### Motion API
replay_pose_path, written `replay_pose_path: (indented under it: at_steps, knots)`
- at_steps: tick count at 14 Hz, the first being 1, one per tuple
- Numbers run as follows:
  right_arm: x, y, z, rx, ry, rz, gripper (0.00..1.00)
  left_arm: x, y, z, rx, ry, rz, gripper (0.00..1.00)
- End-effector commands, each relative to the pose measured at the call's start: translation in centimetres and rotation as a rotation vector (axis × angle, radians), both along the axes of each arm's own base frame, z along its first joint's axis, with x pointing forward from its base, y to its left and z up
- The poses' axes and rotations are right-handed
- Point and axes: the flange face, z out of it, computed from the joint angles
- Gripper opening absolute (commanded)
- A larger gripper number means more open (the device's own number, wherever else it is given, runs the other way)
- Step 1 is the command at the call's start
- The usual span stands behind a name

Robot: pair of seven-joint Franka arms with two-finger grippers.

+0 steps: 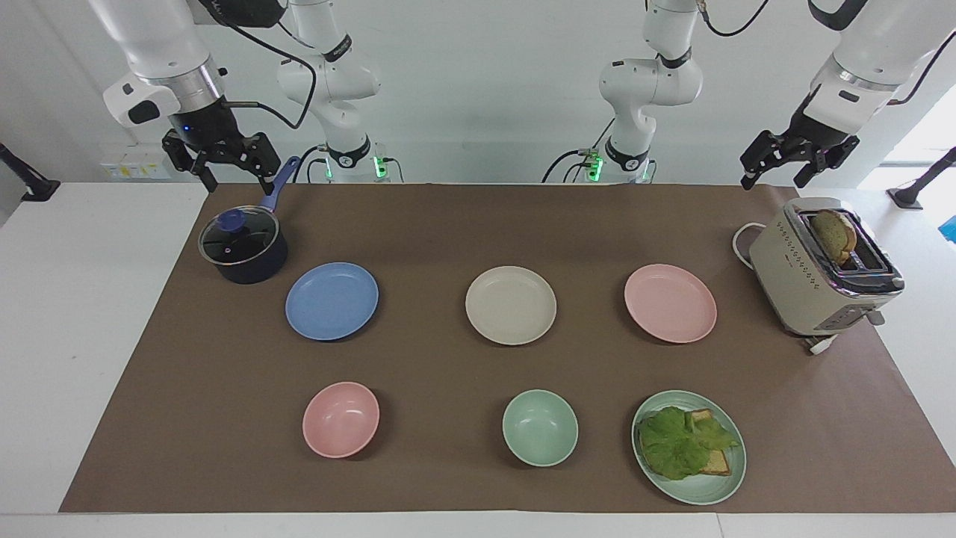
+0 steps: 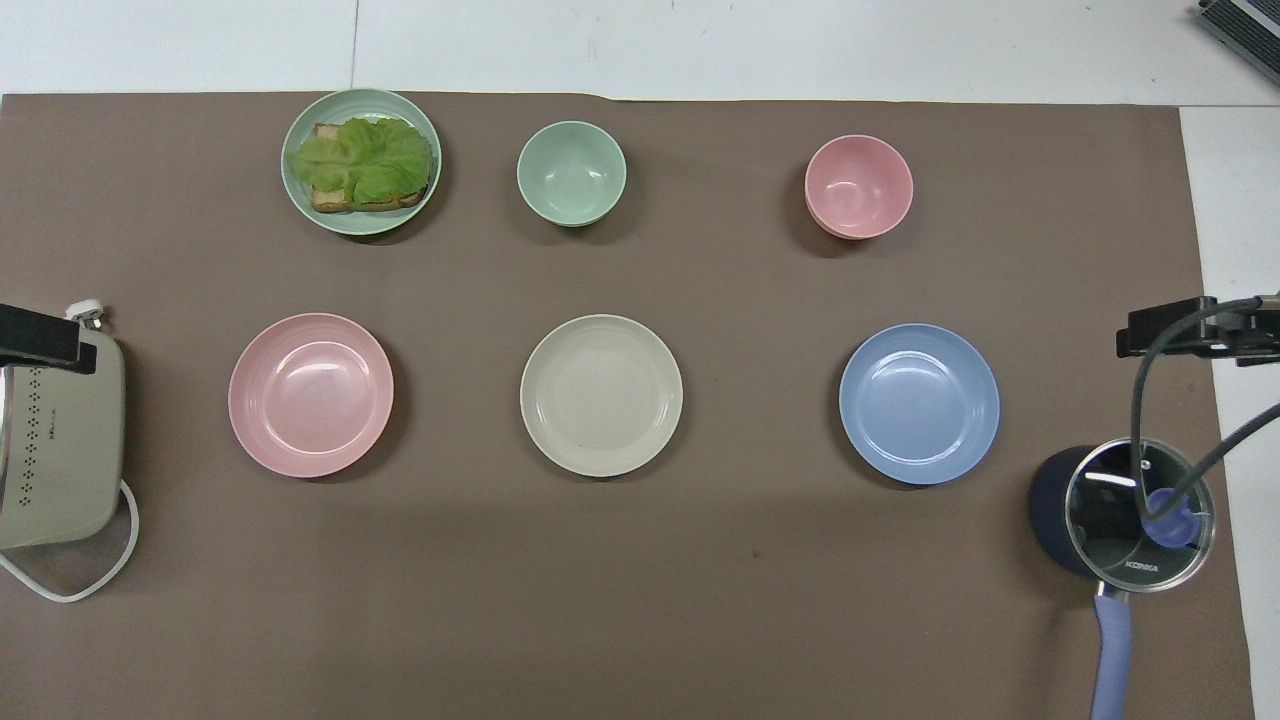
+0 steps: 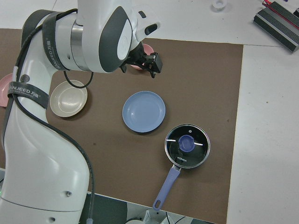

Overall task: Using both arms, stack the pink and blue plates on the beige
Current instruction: 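Move the left gripper to the rim of the pink plate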

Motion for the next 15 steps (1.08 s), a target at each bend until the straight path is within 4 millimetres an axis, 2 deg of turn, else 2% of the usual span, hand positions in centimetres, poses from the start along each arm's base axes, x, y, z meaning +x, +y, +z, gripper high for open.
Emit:
replay_pose_path:
  at_steps: [1, 5, 8, 11, 15]
  knots:
    - [-0.4, 0.1, 0.2, 0.000, -0.017, -0.010, 1.00, -0.2, -0.3, 0.5, 0.017, -0.010, -0.006, 1.00]
    - [-0.5, 0.0, 0.2, 0.002, -0.011, -0.009, 1.00, -0.8, 0.0, 0.5, 0.009, -0.009, -0.006, 1.00]
    - [-0.5, 0.0, 0.2, 0.002, -0.011, -0.010, 1.00, -0.6, 0.0, -1.3, 0.007, 0.010, 0.000, 1.00]
    - [-0.5, 0.0, 0.2, 0.002, -0.011, -0.010, 1.00, 0.2, 0.1, -6.9, 0.007, 0.019, 0.002, 1.00]
    - [-0.5, -0.1, 0.1, 0.002, -0.005, -0.012, 1.00, 1.0, 0.7, -12.8, 0.009, -0.007, 0.015, 1.00]
